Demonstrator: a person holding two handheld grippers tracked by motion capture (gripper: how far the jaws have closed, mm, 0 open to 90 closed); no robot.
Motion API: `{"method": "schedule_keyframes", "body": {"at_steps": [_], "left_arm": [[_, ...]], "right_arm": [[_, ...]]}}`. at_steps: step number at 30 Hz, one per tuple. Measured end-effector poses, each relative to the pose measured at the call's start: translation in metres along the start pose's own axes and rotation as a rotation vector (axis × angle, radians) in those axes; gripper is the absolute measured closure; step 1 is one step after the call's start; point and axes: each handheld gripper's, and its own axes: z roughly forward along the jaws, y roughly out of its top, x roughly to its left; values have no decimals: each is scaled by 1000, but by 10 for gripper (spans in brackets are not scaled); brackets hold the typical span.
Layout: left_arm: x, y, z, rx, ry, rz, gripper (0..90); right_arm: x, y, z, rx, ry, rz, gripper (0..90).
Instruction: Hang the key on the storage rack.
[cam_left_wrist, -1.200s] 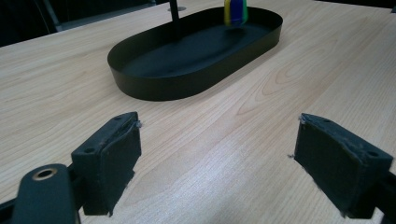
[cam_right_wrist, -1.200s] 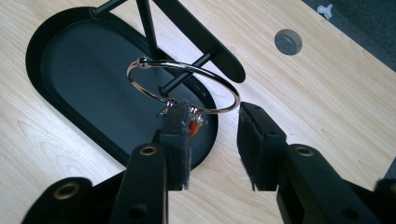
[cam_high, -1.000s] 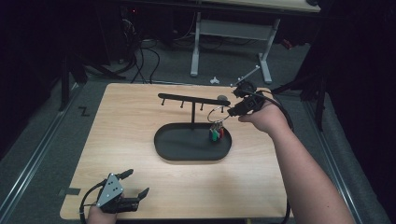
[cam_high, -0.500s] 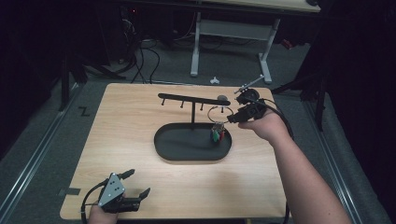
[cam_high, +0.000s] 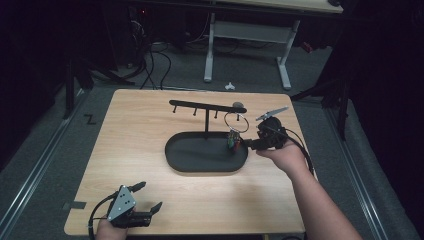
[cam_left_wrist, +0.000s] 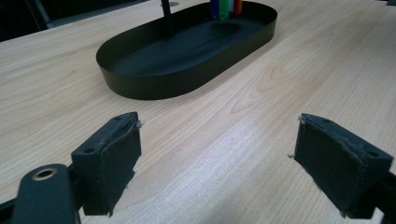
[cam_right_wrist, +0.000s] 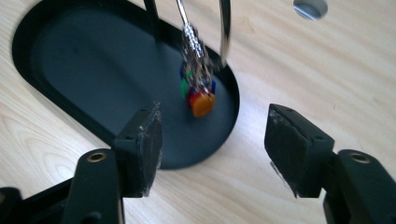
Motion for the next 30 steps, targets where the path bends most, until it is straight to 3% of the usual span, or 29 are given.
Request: {"method": "schedule_keyframes", "body": {"at_steps": [2, 5, 8, 11, 15, 19, 20, 22, 23, 25, 30], "left_arm": [[0, 0, 0, 2, -1, 5, 151], [1, 0, 0, 0, 3, -3, 150], [1, 0, 0, 0, 4, 2, 150], [1, 0, 0, 6, 0, 5, 150], [0, 0, 3, 6, -1, 6, 150], [0, 0, 4, 6, -7, 11, 151], [0, 1, 5, 4, -9, 9, 150], [0, 1, 6, 5, -11, 7, 150], [-1, 2, 6, 4, -12, 8, 150], [-1, 2, 7, 2, -15, 11, 150], [-2, 3, 10, 10, -16, 15, 151]], "right_arm": [[3, -7, 5, 23, -14, -12, 320], [10, -23, 9, -15, 37, 13, 352], [17, -40, 16, -41, 23, 4, 324], [20, -59, 21, -72, 30, 40, 303], [23, -88, 24, -147, -10, 65, 307], [24, -124, 28, -202, -15, 117, 293], [26, -133, 28, -225, -23, 123, 299], [34, -158, 28, -328, -36, 123, 344], [38, -168, 28, -342, -26, 112, 352], [40, -169, 26, -297, 2, 109, 294], [38, -170, 31, -286, -25, 103, 305]]}}
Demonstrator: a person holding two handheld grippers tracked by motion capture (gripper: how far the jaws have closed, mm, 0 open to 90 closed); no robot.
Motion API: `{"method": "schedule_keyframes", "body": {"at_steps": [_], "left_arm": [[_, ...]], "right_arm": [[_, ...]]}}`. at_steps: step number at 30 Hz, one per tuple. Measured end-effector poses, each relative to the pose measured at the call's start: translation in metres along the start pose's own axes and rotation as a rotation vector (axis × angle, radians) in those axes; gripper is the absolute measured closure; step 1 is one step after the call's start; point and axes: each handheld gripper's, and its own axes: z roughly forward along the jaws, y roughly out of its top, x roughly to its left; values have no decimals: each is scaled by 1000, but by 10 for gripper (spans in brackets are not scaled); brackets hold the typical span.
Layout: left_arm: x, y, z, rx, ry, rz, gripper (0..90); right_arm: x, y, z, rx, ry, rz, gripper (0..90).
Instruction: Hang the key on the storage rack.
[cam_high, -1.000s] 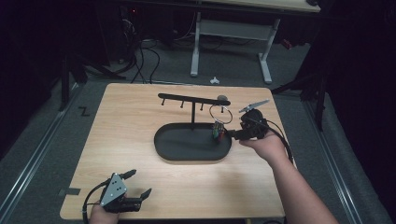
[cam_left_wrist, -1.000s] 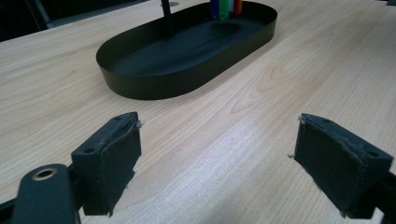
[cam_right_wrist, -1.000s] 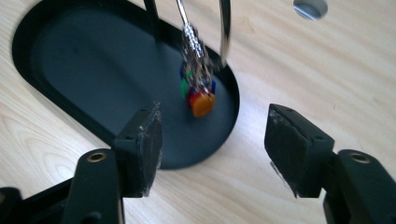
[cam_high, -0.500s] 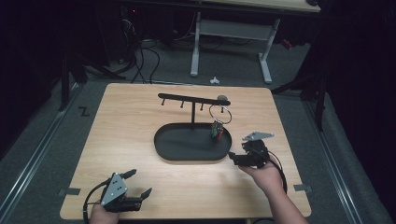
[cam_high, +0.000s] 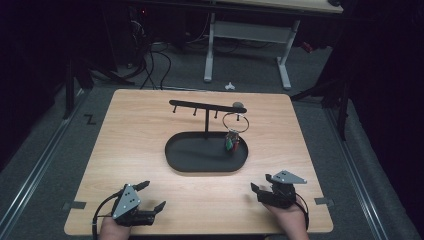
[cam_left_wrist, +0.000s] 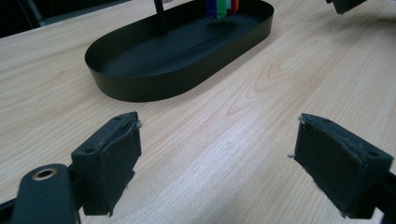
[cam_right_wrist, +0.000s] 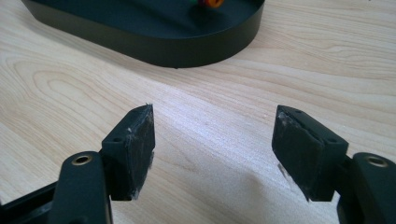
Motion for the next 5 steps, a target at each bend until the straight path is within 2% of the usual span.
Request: {"method": "schedule_keyframes", "body": {"at_steps": [5], "left_arm": [[1, -1, -2, 4, 3, 2, 151]], "right_arm": [[-2, -1, 2, 4, -9, 10, 278]]}}
